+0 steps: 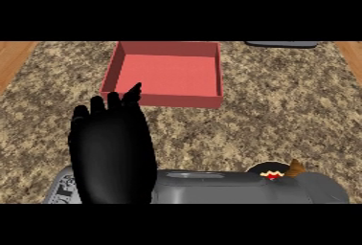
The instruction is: Pick the cupcake from the plate and place it in the cardboard box
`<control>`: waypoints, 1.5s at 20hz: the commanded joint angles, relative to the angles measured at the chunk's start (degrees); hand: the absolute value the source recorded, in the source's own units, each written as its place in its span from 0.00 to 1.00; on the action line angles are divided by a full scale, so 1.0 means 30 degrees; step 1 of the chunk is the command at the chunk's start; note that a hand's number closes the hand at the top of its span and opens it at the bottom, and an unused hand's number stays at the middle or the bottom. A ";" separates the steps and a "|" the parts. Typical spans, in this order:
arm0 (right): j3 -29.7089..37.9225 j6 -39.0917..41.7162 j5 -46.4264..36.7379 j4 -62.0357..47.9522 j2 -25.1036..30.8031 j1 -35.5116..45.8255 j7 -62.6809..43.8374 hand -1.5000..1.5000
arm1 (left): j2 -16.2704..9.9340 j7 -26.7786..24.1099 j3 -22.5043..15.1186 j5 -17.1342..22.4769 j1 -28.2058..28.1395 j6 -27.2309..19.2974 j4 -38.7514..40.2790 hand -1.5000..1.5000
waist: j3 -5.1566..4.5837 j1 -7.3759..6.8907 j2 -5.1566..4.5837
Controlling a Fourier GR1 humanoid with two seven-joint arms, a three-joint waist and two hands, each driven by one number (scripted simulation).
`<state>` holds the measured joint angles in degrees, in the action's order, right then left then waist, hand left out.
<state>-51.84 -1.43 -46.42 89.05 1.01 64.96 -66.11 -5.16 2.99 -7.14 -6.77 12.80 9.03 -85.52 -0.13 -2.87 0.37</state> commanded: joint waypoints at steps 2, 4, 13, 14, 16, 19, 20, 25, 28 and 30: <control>0.1896 -0.0663 0.0504 -0.0799 -0.0320 0.2193 -0.3921 1.00 | -0.0521 0.0782 0.0435 0.0305 0.0159 0.0380 -0.0455 0.50 | 0.0009 0.0219 0.0026; 0.1516 -0.1136 0.0777 -0.1647 -0.0320 0.3118 -0.4457 1.00 | -0.0412 0.0196 0.0114 0.0046 0.0111 0.0480 0.0115 0.50 | -0.0015 0.0130 -0.0031; 0.4292 -0.2459 0.1247 -0.6013 -0.0323 0.5094 -0.2150 1.00 | -0.0017 0.1086 0.0451 0.0198 0.1037 0.0131 0.0052 0.50 | 0.0003 0.0299 -0.0188; 0.3760 -0.2590 0.1654 -0.5796 -0.0324 0.4827 -0.2447 1.00 | -0.0885 0.0184 0.0709 0.0349 0.0296 0.0833 -0.0194 0.50 | 0.0003 0.0244 -0.0149; 0.3812 -0.3575 0.1739 -0.7201 -0.0325 0.5253 -0.1904 1.00 | -0.0150 -0.0182 0.0108 -0.0008 -0.0148 0.0417 0.0151 0.50 | -0.0006 0.0119 -0.0206; 0.4976 -0.4201 0.1943 -0.8832 -0.0327 0.6049 -0.0901 1.00 | -0.0112 0.0941 0.0136 0.0233 -0.0269 0.0404 -0.1070 0.50 | 0.0002 -0.0010 -0.0193; 0.5555 -0.4900 0.1520 -0.9839 -0.0327 0.4877 0.0822 1.00 | 0.0213 0.0529 -0.0325 -0.0436 -0.0293 -0.0036 -0.0659 0.50 | 0.0013 0.0219 -0.0282; 0.6306 -0.4865 0.1670 -1.3099 -0.0330 0.6573 0.2296 1.00 | 0.0505 0.0861 -0.0148 -0.0572 0.0197 -0.0385 -0.0330 0.50 | 0.0014 0.0315 -0.0254; 0.5861 -0.5595 0.2092 -1.5216 -0.0332 0.7060 0.2577 1.00 | 0.0026 0.0967 0.0214 0.0245 0.0346 0.0608 -0.0692 0.50 | 0.0002 -0.0014 -0.0294; 0.6257 -0.5494 0.2434 -1.6680 -0.0333 0.7061 0.4322 1.00 | 0.0007 0.0933 0.0396 0.0149 0.0449 0.0471 -0.0360 0.50 | 0.0006 0.0072 -0.0331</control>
<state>-34.48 -15.68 -40.25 46.94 0.20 84.55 -56.45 -5.26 5.04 -6.07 -6.65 14.10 10.11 -86.29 -0.12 -2.44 -0.49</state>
